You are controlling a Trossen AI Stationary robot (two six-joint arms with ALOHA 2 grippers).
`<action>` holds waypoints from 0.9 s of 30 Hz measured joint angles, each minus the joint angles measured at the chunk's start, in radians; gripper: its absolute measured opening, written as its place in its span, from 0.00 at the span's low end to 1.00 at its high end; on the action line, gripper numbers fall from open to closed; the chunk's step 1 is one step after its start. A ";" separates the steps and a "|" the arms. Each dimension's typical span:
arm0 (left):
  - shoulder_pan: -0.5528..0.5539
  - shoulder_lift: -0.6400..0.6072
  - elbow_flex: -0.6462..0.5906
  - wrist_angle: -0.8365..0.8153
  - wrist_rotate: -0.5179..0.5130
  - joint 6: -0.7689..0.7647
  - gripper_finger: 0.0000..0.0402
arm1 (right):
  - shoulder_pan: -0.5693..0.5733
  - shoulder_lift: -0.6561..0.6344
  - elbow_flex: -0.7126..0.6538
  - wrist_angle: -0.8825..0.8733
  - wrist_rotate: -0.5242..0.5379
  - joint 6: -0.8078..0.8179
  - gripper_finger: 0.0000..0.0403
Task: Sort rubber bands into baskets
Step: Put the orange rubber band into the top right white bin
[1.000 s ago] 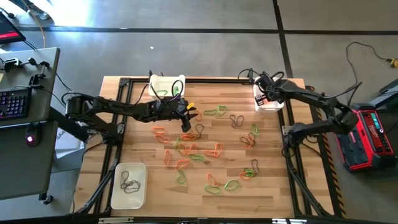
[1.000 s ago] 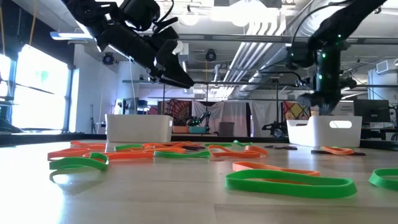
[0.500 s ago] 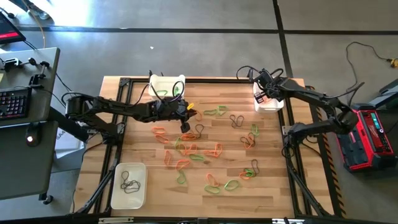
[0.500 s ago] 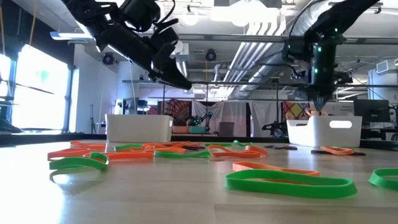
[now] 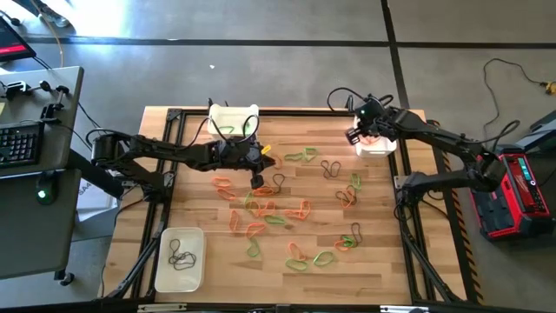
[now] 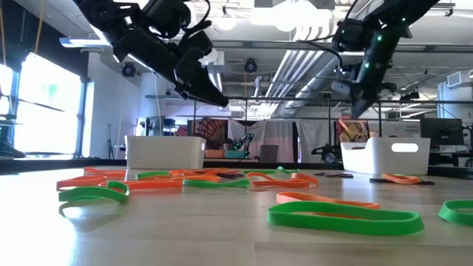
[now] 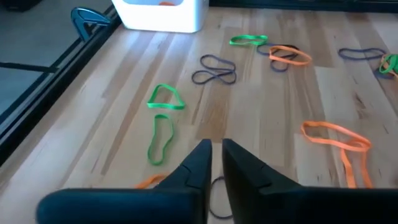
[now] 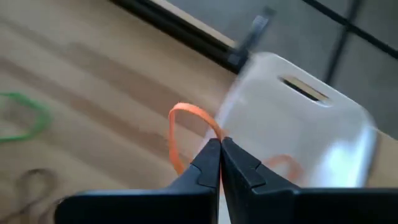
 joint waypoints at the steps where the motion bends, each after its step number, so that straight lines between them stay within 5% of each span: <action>1: 0.000 0.000 0.000 0.002 0.000 0.000 0.11 | 0.014 -0.005 0.000 0.015 -0.026 -0.006 0.00; 8: 0.002 0.000 0.018 -0.002 0.013 -0.024 0.25 | 0.202 -0.053 0.001 0.177 -0.129 -0.154 0.00; 13: -0.004 0.000 0.020 0.005 0.032 0.037 0.21 | 0.324 -0.046 0.001 0.231 -0.230 -0.173 0.00; 21: -0.006 0.000 0.020 0.002 0.035 0.041 0.03 | 0.369 -0.056 0.001 0.147 0.169 -0.057 0.00; 27: -0.006 0.000 0.020 -0.003 0.035 0.034 0.01 | 0.207 -0.047 0.000 -0.023 0.196 0.027 0.00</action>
